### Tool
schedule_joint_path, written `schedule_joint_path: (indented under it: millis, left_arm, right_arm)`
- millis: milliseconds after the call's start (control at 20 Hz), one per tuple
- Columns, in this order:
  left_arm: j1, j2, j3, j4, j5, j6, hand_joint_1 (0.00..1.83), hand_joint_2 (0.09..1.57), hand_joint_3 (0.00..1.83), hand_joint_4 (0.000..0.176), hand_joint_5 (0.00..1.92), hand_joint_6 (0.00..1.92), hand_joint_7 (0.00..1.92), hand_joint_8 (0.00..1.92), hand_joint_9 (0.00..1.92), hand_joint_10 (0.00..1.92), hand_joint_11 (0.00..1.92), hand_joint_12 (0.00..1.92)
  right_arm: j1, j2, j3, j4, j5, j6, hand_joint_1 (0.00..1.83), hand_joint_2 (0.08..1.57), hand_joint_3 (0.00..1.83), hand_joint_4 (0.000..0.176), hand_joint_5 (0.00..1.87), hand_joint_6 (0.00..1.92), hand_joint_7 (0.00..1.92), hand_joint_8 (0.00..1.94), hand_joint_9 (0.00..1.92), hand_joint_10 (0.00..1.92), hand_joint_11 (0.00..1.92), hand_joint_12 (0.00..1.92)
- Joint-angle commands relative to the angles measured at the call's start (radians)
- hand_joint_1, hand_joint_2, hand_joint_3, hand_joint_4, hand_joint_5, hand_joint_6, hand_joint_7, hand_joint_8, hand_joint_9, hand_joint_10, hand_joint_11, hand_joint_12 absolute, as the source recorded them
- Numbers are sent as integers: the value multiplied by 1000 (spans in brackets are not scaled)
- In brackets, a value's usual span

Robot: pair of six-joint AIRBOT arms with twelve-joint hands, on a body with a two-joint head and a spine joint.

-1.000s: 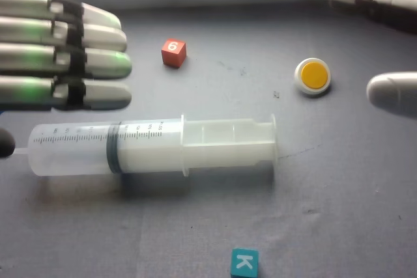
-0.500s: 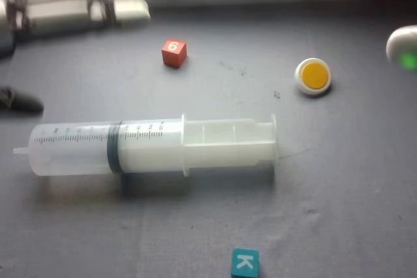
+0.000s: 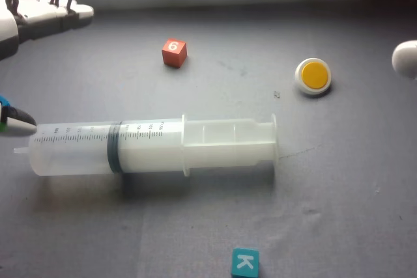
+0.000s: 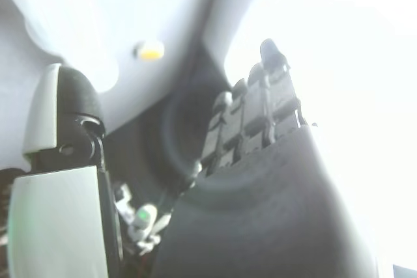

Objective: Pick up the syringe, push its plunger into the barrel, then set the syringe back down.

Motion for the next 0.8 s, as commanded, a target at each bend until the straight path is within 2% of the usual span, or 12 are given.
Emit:
schedule_joint_path:
  millis: [0, 200, 250, 350, 500, 550, 600, 750]
  left_arm:
    - [-16, 5, -6, -17, 7, 1, 1184, 1055, 6, 0, 0, 0, 0, 0, 0, 0, 0, 192]
    - [-27, -3, -51, -77, 158, -8, 1187, 1058, 6, 0, 0, 0, 0, 0, 0, 0, 0, 174]
    - [-28, -5, -59, -88, 183, -13, 1183, 1051, 2, 0, 0, 0, 0, 0, 0, 0, 0, 207]
    - [-31, -17, -75, -125, 246, -23, 1145, 1057, 4, 0, 0, 0, 0, 0, 0, 0, 0, 277]
    - [-33, -51, -92, -192, 355, -34, 1158, 1040, 0, 0, 0, 0, 0, 0, 4, 2, 0, 352]
    - [-31, -68, -93, -213, 375, -35, 1180, 1043, 0, 0, 0, 0, 0, 0, 5, 2, 0, 299]
    - [-28, -85, -90, -227, 389, -40, 1187, 1046, 0, 0, 0, 0, 0, 0, 0, 0, 0, 231]
    - [-20, -129, -72, -236, 413, -46, 1223, 1019, 0, 0, 16, 4, 0, 0, 1, 0, 0, 315]
  right_arm:
    - [-4, 0, -2, -6, 104, 8, 0, 1442, 92, 0, 12, 4, 9, 3, 5, 2, 0, 0]
    - [-76, -8, -7, -6, 122, 20, 0, 1456, 99, 0, 2, 0, 1, 0, 0, 0, 0, 0]
    - [-79, -11, -7, -5, 124, 25, 0, 1334, 42, 0, 33, 13, 36, 14, 18, 7, 0, 0]
    - [-92, -13, -7, -2, 125, 28, 0, 1454, 97, 0, 11, 1, 5, 1, 0, 0, 0, 0]
    - [-132, -21, -19, 7, 196, 94, 0, 1367, 52, 0, 21, 5, 1, 0, 0, 0, 0, 0]
    - [-136, -21, -28, 38, 221, 99, 0, 1264, 2, 0, 29, 8, 0, 0, 0, 0, 0, 0]
    - [-139, -21, -29, 49, 224, 92, 0, 1230, 0, 0, 5, 1, 0, 0, 0, 0, 0, 0]
    - [-198, -19, -23, 40, 227, 70, 0, 1223, 0, 0, 0, 0, 0, 0, 0, 0, 0, 0]
